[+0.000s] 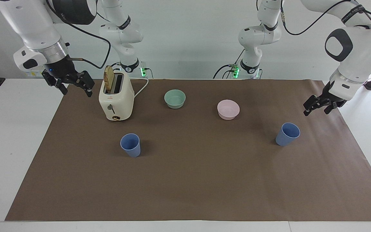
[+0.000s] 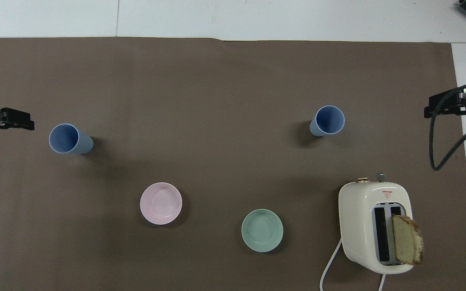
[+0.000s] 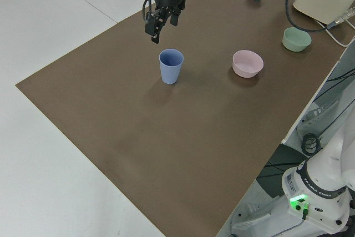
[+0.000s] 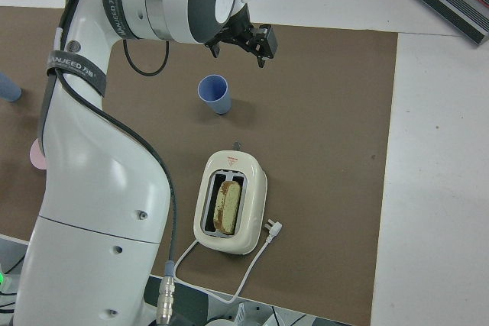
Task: Stack blue cups with both arms
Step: 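Reach the left gripper to the blue cup nearest it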
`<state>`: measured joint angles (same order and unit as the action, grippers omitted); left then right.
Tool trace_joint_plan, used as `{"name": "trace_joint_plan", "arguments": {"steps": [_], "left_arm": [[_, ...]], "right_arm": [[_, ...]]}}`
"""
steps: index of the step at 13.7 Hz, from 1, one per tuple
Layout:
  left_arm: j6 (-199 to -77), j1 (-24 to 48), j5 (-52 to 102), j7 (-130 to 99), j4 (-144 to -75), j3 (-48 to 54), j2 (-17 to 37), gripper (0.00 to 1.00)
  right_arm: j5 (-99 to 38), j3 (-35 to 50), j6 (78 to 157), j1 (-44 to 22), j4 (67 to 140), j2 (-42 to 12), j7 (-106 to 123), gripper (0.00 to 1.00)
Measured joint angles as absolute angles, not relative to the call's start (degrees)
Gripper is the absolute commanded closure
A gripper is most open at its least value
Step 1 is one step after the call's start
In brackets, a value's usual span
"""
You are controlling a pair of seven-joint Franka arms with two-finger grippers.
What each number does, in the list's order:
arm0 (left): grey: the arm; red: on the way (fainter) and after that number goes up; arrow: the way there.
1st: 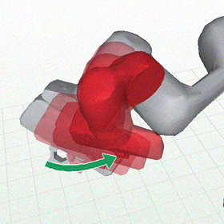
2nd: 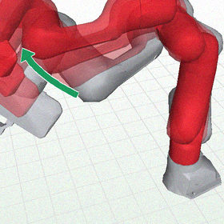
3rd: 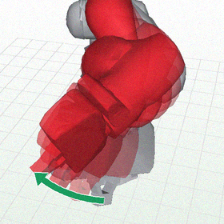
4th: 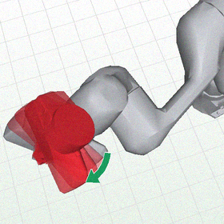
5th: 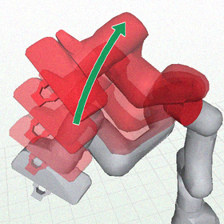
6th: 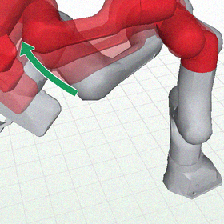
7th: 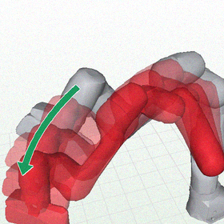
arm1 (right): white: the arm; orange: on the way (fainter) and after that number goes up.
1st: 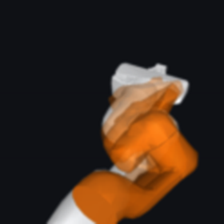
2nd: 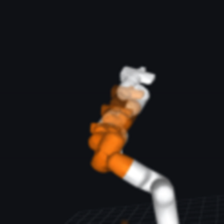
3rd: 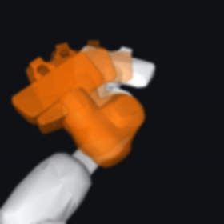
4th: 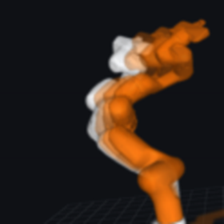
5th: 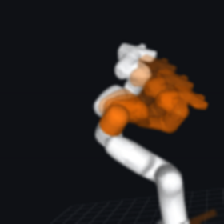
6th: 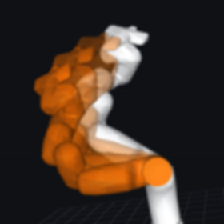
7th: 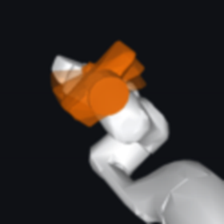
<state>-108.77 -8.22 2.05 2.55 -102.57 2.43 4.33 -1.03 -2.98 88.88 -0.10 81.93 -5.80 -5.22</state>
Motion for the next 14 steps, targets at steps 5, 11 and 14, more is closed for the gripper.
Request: {"name": "trace_joint_plan", "arguments": {"steps": [5,11,14], "left_arm": [[-117.20,-8.95,2.03,2.55,-107.85,2.41,8.18,0.00],[-120.69,-8.90,2.03,1.93,-108.60,3.04,11.17,0.00],[-121.79,-8.88,2.03,1.82,-109.48,3.05,11.63,0.11]], "right_arm": [[-1.03,-2.98,88.88,-0.10,81.93,-5.80,-5.22,0.00],[-1.03,-2.98,88.88,-0.10,81.93,-5.80,-5.22,0.00],[-1.03,-2.98,88.88,-0.10,81.93,-5.80,-5.22,0.00]]}}
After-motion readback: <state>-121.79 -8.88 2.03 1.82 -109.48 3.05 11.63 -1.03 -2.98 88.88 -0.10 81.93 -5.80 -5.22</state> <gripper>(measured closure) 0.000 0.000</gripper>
